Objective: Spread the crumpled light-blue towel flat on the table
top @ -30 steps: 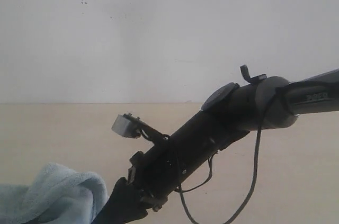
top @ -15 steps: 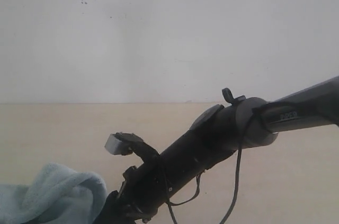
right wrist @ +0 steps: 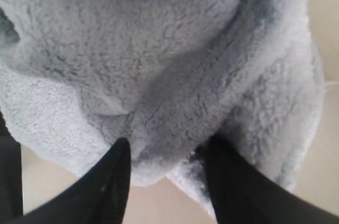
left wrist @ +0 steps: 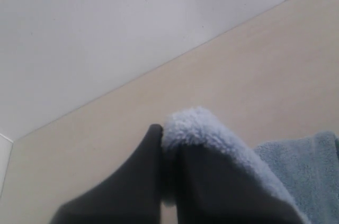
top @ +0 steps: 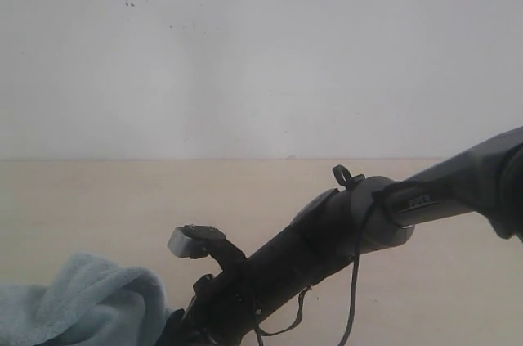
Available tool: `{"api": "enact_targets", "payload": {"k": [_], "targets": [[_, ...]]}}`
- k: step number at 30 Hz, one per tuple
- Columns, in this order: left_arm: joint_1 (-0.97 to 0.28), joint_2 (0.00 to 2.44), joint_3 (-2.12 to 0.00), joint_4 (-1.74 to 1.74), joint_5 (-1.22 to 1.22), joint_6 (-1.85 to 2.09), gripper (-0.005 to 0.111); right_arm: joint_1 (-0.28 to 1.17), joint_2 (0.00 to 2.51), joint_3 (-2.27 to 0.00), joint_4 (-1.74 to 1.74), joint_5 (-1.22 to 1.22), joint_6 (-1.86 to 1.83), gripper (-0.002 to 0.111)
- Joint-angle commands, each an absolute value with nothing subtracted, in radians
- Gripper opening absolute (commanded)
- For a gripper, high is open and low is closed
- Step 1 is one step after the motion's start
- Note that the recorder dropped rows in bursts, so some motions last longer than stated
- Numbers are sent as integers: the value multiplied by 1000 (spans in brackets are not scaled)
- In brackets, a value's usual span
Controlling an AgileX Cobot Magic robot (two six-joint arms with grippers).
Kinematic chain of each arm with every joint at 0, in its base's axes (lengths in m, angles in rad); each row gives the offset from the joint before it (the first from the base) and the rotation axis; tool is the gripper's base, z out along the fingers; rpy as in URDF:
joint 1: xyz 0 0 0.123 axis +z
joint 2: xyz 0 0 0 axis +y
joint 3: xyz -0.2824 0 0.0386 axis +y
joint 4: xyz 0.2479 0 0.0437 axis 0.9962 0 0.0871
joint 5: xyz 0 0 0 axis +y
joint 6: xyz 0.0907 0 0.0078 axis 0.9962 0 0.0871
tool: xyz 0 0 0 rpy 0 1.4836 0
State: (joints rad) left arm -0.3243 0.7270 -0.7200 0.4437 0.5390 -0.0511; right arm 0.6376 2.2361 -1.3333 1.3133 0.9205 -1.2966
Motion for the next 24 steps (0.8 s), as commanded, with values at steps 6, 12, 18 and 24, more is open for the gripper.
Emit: {"api": "enact_targets", "payload": {"k": [6, 12, 18, 24], "targets": [[-322, 730, -730, 441, 523, -65, 4, 639, 2244, -1340, 1426, 964, -1364, 30], [-322, 730, -730, 441, 523, -65, 4, 639, 2244, -1340, 1429, 942, -1334, 0], [-322, 728, -730, 441, 527, -66, 4, 632, 2239, -1338, 1401, 950, -1322, 2], [-322, 705, -730, 445, 527, -66, 4, 550, 2146, -1338, 1096, 909, -1155, 2]]}}
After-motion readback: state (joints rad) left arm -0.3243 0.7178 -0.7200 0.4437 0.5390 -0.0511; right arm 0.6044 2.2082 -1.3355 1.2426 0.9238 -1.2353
